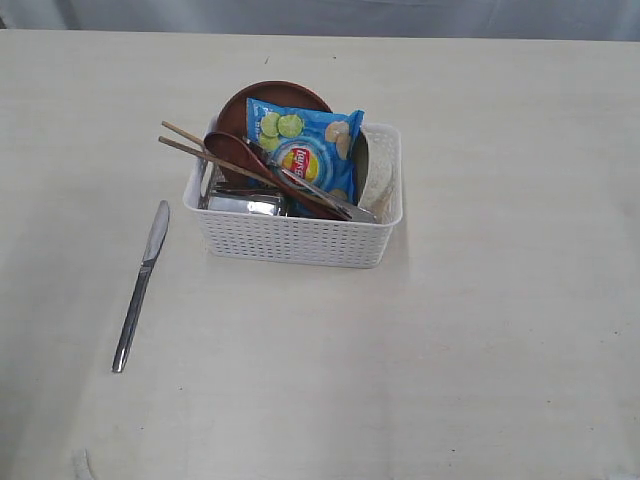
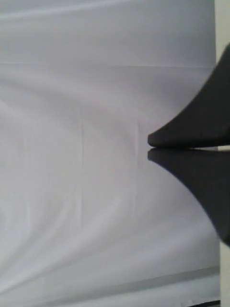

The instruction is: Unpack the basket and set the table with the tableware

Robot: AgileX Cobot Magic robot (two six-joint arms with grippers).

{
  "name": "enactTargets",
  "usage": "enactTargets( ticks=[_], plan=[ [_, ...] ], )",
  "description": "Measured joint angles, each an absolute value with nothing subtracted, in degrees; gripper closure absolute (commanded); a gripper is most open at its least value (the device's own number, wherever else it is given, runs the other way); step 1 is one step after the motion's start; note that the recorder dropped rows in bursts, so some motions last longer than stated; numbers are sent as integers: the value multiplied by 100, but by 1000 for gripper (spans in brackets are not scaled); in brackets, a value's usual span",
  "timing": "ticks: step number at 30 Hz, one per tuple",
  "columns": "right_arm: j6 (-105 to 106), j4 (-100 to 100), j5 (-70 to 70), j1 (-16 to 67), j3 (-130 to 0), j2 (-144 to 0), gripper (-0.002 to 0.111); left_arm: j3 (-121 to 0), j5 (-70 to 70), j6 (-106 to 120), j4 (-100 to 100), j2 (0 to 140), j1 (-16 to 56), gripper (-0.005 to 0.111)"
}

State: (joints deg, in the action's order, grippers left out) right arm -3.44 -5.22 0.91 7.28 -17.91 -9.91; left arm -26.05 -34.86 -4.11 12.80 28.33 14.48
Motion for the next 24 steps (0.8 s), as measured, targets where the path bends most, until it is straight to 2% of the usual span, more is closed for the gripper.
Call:
enactTargets(
  ticks=[5,14,18,24],
  plan=[
    [-111,-437,-1335,1049,-3311,-2715,108,-2605,-3486,-411,1303,2833,1448,107],
    [618,-787,-4639,3059,-4740,-6059,108,-2605,-3486,-411,1303,2833,1448,107],
    [571,-907,-4493,3591,-4870,-6977,108,-2605,-3486,-411,1303,2833,1448,107],
    [671,-1211,-3585,3913,-4940,-7656,108,-2605,-3486,-411,1303,2833,1448,107]
  ],
)
